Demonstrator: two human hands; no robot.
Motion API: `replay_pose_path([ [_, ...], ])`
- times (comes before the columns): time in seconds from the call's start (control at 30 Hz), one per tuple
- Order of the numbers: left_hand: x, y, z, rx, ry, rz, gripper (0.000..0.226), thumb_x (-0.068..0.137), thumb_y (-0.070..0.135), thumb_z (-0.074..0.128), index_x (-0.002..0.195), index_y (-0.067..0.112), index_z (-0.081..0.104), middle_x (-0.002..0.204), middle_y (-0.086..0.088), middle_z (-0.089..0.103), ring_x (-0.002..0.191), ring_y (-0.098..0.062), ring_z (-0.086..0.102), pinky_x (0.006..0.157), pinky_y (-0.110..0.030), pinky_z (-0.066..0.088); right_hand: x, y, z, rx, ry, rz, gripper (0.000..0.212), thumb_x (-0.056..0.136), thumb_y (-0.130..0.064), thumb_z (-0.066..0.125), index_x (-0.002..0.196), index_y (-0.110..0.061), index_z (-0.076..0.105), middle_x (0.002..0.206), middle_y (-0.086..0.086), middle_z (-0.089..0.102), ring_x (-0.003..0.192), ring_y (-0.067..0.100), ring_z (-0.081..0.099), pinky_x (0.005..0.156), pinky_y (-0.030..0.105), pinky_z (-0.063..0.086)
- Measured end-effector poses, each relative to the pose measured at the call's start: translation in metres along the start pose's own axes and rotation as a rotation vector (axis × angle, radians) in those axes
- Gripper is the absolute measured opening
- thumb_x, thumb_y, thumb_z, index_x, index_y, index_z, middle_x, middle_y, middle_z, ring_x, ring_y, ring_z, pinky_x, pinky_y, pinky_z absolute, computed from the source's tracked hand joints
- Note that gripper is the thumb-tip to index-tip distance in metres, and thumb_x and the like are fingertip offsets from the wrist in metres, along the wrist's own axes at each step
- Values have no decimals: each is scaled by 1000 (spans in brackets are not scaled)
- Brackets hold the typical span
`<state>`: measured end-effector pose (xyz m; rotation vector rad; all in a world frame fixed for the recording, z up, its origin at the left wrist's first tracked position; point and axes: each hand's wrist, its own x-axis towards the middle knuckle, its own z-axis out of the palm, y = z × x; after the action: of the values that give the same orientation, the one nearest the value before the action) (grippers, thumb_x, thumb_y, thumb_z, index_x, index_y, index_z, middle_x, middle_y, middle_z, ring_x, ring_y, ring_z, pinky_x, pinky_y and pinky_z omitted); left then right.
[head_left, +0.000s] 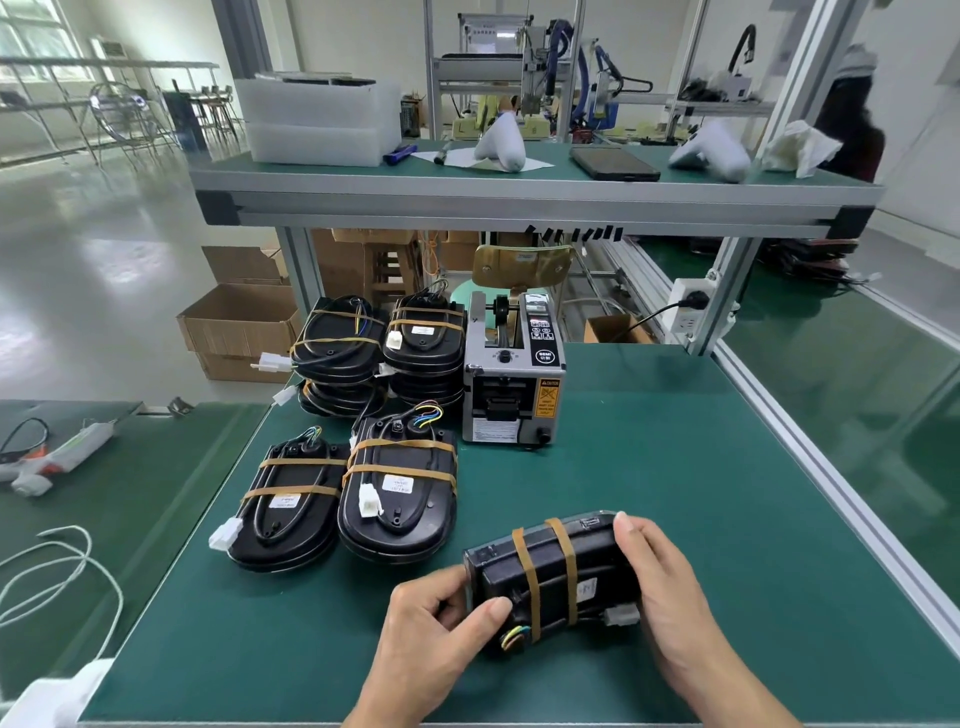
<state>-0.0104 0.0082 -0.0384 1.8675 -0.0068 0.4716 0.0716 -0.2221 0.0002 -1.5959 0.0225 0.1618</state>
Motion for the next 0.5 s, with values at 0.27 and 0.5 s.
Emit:
replay_pose_path([
  [0.27, 3, -11, -1, -112, -40, -27, 66, 81, 77, 74, 129, 31, 74, 66, 0, 41, 61, -16, 32, 61, -33, 24, -13, -79, 2, -650, -50, -335, 45, 79, -81, 53, 105, -46, 58, 104, -26, 64, 100, -5, 60, 84, 28, 47],
  [0.5, 6, -7, 1, 26, -62, 97, 30, 82, 69, 80, 92, 40, 78, 72, 11, 61, 65, -21, 55, 60, -37, 46, -41, -90, 38, -1078, -91, -589, 46, 87, -81, 41, 110, -41, 47, 108, -23, 47, 103, 7, 50, 99, 36, 34],
])
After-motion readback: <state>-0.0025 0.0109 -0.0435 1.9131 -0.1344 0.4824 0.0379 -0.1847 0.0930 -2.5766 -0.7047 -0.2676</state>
